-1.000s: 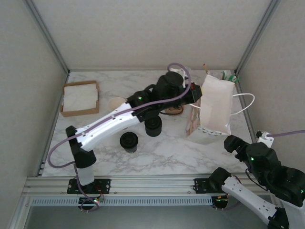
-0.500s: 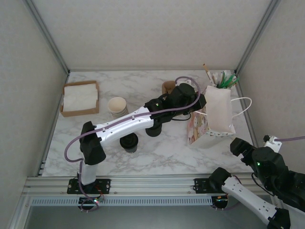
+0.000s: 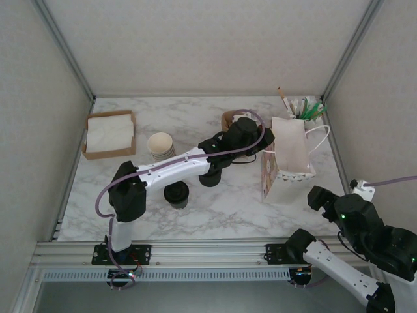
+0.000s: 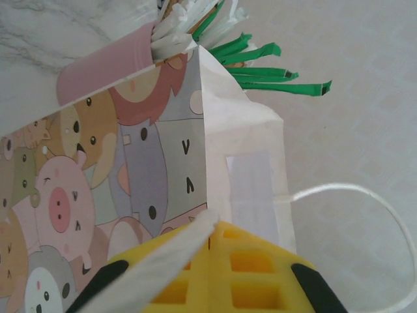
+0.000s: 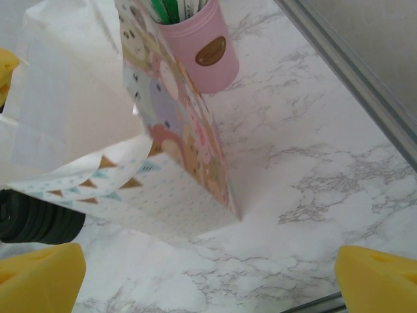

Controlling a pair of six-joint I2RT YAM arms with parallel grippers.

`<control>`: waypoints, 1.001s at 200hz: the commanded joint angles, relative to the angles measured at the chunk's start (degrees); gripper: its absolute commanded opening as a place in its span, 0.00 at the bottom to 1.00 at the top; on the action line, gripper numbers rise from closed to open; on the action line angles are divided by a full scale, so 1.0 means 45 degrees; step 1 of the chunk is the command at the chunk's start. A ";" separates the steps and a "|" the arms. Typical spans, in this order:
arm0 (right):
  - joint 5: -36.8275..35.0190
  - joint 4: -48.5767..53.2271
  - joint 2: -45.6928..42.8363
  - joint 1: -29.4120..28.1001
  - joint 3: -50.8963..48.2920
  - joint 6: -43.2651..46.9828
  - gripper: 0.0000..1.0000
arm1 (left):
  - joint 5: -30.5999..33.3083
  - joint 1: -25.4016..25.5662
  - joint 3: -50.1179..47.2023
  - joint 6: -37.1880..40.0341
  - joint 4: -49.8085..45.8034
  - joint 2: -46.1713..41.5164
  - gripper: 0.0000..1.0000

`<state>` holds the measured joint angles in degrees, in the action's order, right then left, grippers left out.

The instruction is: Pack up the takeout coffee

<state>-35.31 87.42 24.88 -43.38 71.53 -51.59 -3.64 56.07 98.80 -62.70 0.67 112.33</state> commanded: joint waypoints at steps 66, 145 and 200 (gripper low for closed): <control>0.0519 -0.1202 0.0872 0.0064 -0.0338 0.0854 0.99 | -0.0372 -0.0117 -0.1083 -0.1009 0.2835 0.0014 0.11; 0.1299 -0.1739 0.1262 0.0059 -0.0312 0.1446 0.99 | -0.0110 -0.0117 -0.1075 -0.0248 0.1702 -0.1301 0.80; 0.1769 -0.1858 0.1261 0.0069 0.0168 0.2105 0.99 | -0.0664 -0.0117 0.0766 0.1068 -0.0292 -0.1474 1.00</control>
<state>-28.18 79.90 29.98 -43.38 70.24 -44.25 -4.84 55.99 96.27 -62.08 4.58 106.91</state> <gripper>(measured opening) 0.988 0.993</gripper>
